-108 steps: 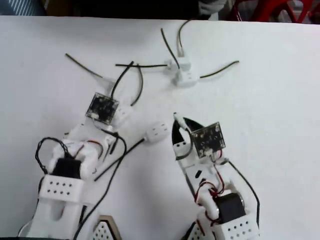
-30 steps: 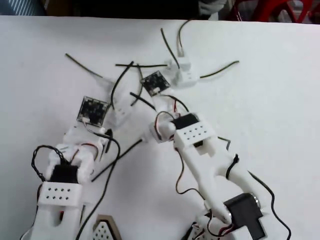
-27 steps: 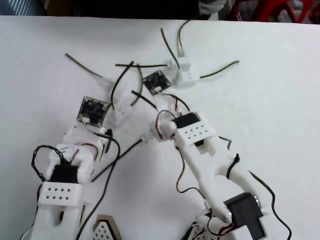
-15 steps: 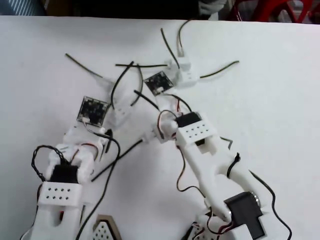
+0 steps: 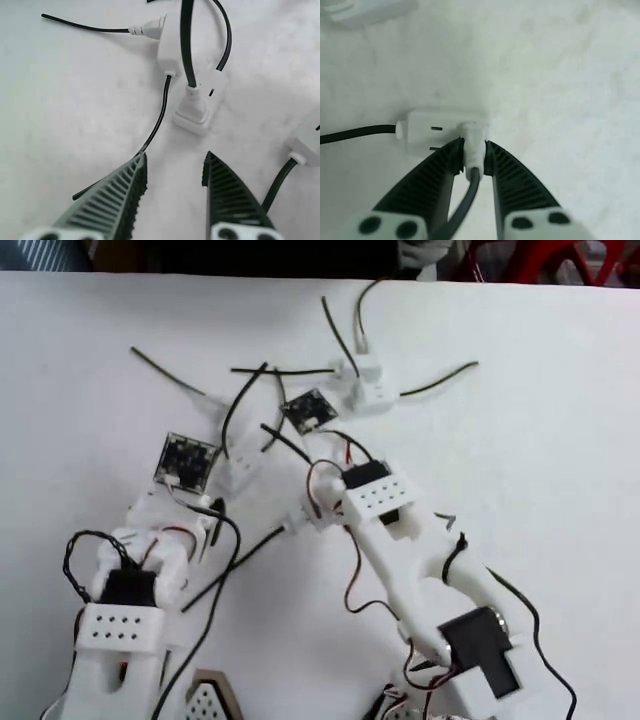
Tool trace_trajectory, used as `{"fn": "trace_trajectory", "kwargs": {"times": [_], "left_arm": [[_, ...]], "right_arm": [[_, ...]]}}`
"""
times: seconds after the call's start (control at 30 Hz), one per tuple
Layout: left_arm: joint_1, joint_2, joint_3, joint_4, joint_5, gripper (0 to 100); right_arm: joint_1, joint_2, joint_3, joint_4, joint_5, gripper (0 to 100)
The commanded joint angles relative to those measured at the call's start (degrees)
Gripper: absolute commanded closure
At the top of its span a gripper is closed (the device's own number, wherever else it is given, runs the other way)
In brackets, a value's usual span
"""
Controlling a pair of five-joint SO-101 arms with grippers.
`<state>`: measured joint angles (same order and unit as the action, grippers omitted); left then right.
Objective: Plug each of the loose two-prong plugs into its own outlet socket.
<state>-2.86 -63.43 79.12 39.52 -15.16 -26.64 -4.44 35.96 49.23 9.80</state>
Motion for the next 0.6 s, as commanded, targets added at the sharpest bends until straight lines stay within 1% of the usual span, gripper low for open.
{"fn": "trace_trajectory", "kwargs": {"times": [0.0, 0.3, 0.57], "left_arm": [[-0.3, -1.3, -0.4, -1.4, 0.2, 81], [-0.3, -1.3, -0.4, -1.4, 0.1, 81], [-0.4, -1.3, -0.4, -1.4, 0.1, 81]], "right_arm": [[-0.9, 2.5, -0.9, -0.8, -0.4, 98.1], [-0.6, 3.7, -1.8, -2.6, -0.2, 98.1], [7.3, 4.3, -9.0, -13.2, -0.2, 98.1]]}}
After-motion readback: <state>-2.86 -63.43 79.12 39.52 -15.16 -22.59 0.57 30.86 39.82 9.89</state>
